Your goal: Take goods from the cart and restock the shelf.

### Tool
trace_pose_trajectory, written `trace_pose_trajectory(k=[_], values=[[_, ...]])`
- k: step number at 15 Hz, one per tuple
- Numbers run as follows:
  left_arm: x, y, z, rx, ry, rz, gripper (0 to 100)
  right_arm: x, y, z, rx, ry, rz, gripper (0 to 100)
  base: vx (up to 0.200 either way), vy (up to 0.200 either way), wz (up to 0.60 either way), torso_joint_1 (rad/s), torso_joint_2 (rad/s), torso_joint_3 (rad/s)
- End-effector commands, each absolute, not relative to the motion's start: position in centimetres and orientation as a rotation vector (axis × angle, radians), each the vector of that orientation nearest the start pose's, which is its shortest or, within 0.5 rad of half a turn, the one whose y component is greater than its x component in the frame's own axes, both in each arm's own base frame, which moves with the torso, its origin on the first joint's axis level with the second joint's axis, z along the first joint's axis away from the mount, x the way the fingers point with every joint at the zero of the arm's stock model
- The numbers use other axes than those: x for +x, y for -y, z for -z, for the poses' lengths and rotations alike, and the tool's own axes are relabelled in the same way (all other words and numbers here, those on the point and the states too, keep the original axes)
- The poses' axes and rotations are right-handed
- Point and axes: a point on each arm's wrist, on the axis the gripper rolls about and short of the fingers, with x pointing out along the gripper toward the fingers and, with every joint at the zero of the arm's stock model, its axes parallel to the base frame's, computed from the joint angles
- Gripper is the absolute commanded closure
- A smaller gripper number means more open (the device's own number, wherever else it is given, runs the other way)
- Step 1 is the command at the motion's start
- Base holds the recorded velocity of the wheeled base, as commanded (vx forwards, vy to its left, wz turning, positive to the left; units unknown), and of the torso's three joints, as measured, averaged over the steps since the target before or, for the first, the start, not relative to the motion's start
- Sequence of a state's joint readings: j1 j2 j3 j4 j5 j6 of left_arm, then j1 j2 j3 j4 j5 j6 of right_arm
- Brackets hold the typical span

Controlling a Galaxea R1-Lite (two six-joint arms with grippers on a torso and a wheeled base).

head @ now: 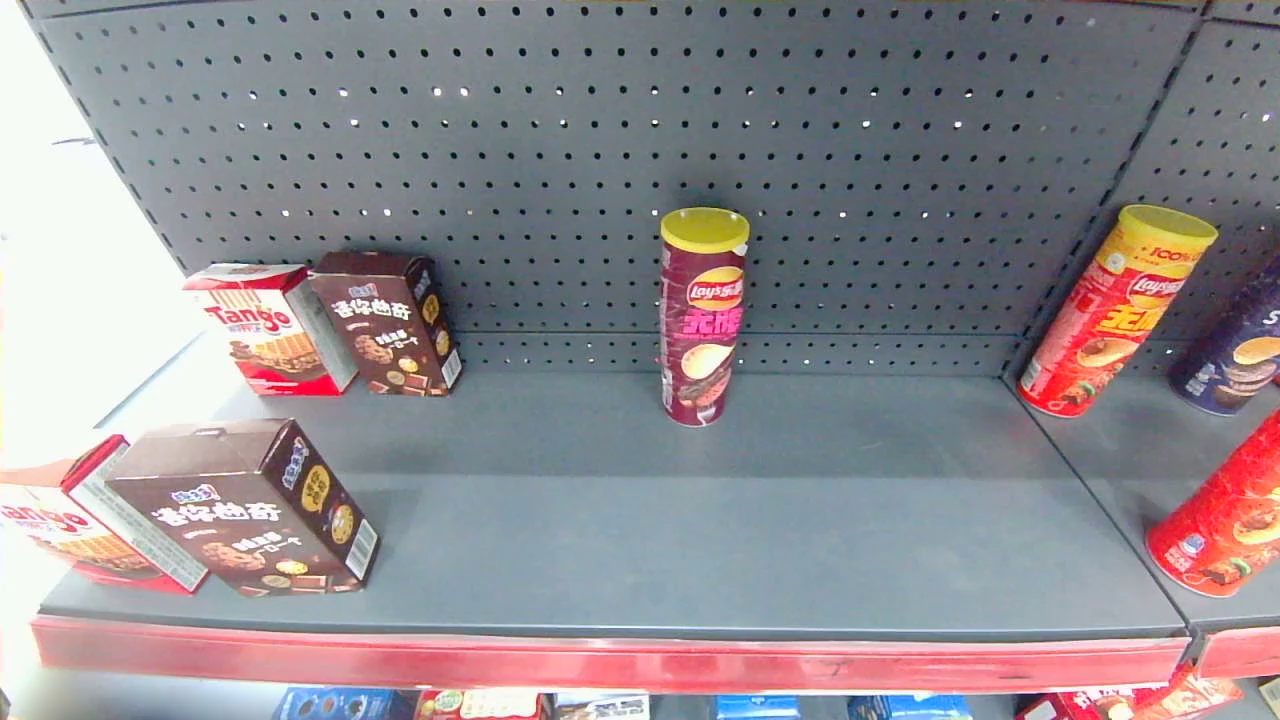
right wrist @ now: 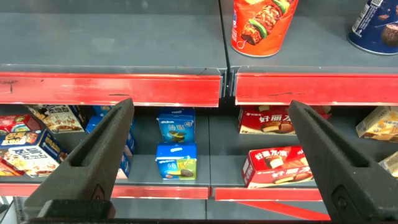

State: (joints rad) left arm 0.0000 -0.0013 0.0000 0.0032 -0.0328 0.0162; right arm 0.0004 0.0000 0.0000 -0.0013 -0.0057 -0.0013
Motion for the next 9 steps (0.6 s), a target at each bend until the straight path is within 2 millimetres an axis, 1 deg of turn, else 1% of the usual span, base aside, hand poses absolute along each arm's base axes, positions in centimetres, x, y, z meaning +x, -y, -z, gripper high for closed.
trace_pose_trajectory(k=[1,9], values=[[-2.28,0.07,-7.52,0.015,-0.003,0.032,0,-2.27,0.02,-7.57,-0.002,0.0,0.005,0,0.0,0.0,0.0,0.0,0.0,0.0],[-2.28,0.07,-7.52,0.015,-0.003,0.032,0,-2.27,0.01,-7.57,-0.002,0.0,0.006,0,0.0,0.0,0.0,0.0,0.0,0.0]])
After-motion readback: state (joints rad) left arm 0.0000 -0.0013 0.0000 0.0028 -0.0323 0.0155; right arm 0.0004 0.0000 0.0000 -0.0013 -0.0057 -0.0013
